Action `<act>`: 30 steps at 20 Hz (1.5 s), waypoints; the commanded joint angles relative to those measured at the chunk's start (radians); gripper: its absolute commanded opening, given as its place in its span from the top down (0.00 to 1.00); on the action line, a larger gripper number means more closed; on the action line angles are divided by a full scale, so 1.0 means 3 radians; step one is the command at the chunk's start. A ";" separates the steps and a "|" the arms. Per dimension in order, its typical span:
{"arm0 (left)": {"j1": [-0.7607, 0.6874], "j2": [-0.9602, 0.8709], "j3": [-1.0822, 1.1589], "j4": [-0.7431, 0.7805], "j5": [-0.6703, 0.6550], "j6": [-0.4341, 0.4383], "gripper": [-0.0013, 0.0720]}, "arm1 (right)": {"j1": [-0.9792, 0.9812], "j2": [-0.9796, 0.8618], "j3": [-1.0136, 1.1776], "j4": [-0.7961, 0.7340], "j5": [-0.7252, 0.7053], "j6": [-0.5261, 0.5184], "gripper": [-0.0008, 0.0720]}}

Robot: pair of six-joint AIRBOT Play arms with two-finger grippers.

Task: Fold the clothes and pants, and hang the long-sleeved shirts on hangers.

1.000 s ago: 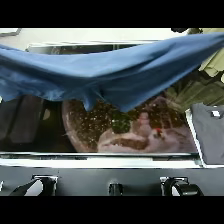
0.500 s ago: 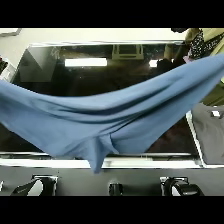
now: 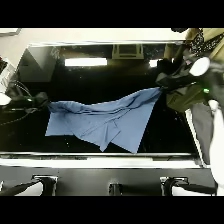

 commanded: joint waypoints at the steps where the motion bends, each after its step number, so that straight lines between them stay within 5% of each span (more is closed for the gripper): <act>1: -0.0084 -0.0694 0.0046 -0.0006 0.0351 0.0014 0.96 | 0.0004 -0.0712 0.0004 0.0292 -0.0504 0.0014 0.94; 5: -0.0084 -0.0992 0.0345 -0.0006 0.0324 0.0034 0.96 | 0.0003 -0.0964 0.0004 0.0370 -0.0868 0.0039 0.93; 6: -0.0084 -0.1005 0.0401 -0.0006 0.0309 0.0123 0.96 | 0.0000 -0.0965 0.0005 0.0381 -0.0894 0.0038 0.86; 8: -0.0076 -0.1005 0.0519 -0.0005 0.0211 0.0303 0.96 | -0.0020 -0.0886 0.0057 0.0474 -0.0778 -0.0212 0.40; 9: -0.0060 -0.1005 0.0587 -0.0005 0.0137 0.0373 0.96 | -0.0069 -0.0791 0.0072 0.0598 -0.0670 -0.0546 0.34; 13: 0.0033 -0.1005 0.0738 0.0008 -0.0099 0.0387 0.96 | -0.0486 -0.0212 0.0050 0.0716 0.0172 -0.1050 0.33; 18: 0.0118 -0.1006 0.0736 0.0018 -0.0275 0.0387 0.96 | -0.0690 0.0599 -0.1008 0.1111 0.0721 -0.0932 0.33; 24: 0.0123 -0.1006 0.0736 0.0017 -0.0357 0.0385 0.96 | 0.0551 0.1523 -0.2954 0.2166 -0.0566 -0.0342 0.31; 30: 0.0123 -0.1007 0.0735 0.0017 -0.0390 0.0385 0.96 | 0.2232 0.1263 -0.3273 0.2209 -0.1947 0.0659 0.23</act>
